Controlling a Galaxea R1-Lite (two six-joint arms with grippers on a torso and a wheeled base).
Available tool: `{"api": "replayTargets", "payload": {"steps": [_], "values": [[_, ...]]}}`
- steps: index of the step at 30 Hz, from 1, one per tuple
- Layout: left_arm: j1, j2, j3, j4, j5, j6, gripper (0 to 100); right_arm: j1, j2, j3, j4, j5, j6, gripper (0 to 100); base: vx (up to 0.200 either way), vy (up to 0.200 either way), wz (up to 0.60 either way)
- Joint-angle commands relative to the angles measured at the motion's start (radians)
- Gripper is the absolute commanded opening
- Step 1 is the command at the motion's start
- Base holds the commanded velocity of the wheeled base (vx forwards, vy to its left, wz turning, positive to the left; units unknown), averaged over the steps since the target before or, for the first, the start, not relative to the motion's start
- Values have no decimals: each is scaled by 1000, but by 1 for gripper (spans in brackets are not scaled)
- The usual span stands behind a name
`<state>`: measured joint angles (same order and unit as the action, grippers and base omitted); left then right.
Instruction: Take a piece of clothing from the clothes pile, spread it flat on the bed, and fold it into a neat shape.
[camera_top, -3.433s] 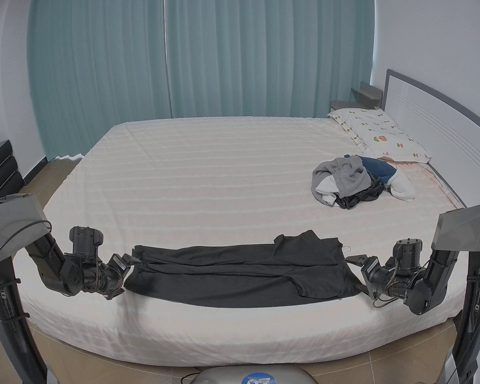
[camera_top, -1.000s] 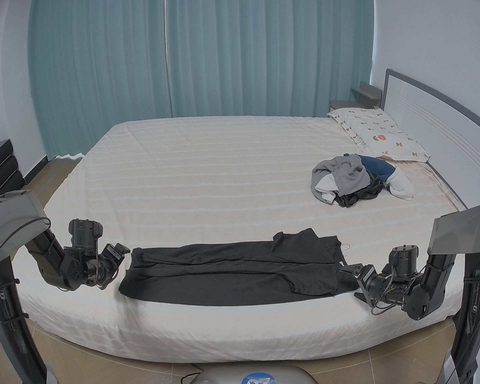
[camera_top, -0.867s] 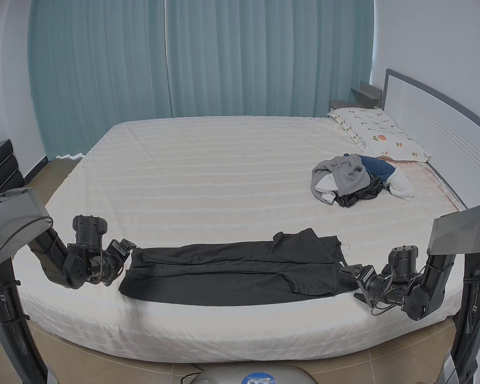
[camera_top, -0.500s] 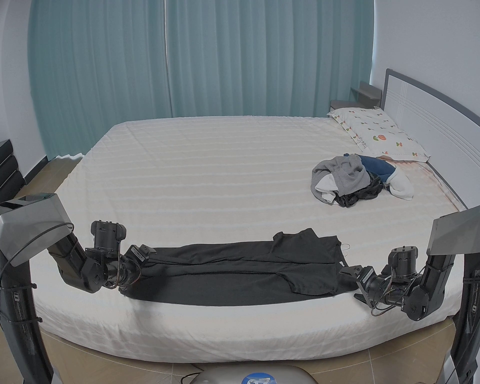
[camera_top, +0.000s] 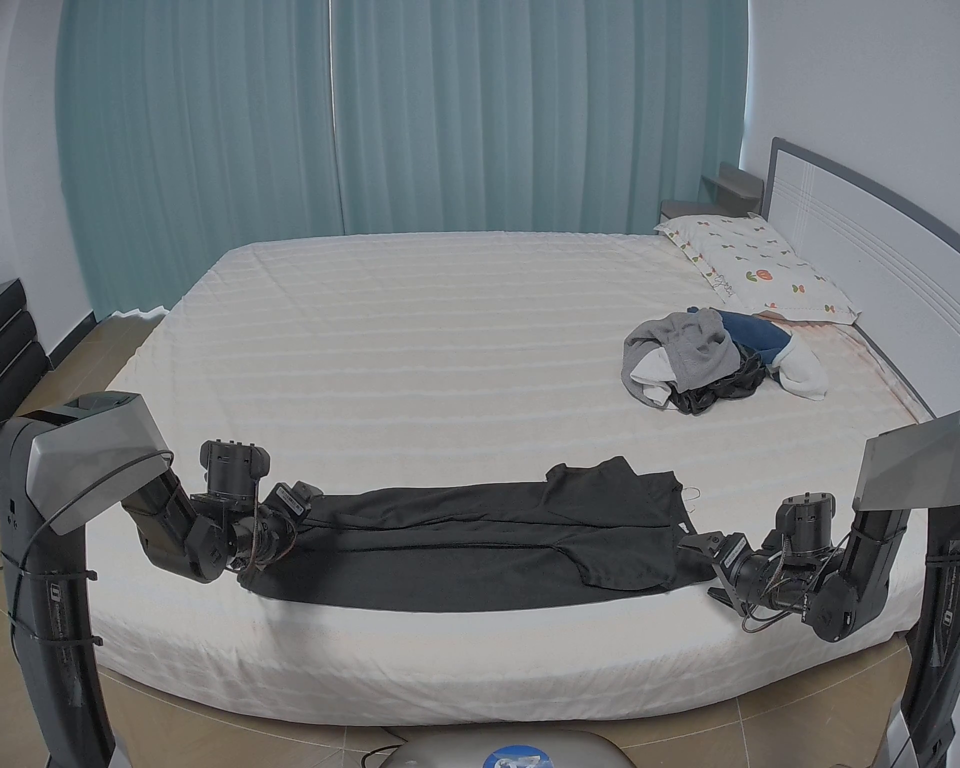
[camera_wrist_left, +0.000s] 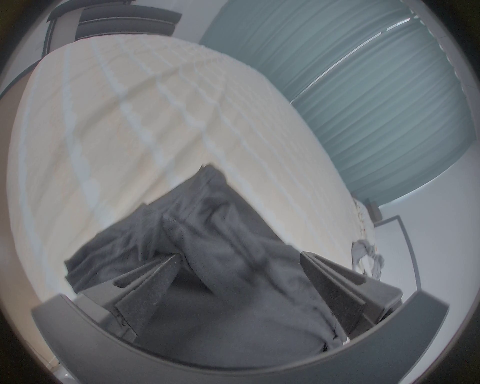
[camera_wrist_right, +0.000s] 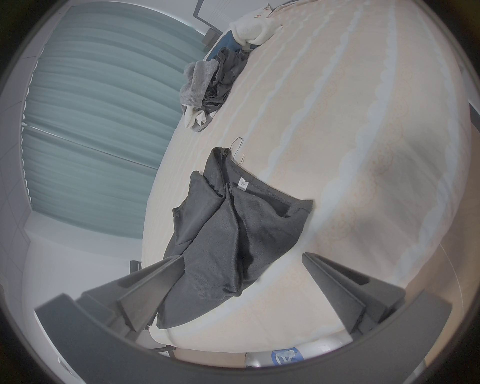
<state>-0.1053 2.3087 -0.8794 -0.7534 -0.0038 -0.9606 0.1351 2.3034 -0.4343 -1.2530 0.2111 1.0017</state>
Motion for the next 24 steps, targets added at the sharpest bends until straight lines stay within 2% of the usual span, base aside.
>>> {"api": "replayTargets", "payload": {"steps": [1, 9, 14, 24], "values": [[18, 58, -29, -64, 47, -23, 100, 0, 10, 0, 0, 1, -9, 100, 0, 0, 0], [26, 74, -26, -165, 76, -47, 100, 0, 10, 2, -2, 1, -14, 100, 0, 0, 0], [27, 72, -18, -169, 84, -64, 100, 1, 11, 3, -16, 1, -14, 100, 0, 0, 0], [81, 49, -9, -169, 81, -70, 100, 1, 13, 5, -19, 1, -14, 100, 0, 0, 0]]}}
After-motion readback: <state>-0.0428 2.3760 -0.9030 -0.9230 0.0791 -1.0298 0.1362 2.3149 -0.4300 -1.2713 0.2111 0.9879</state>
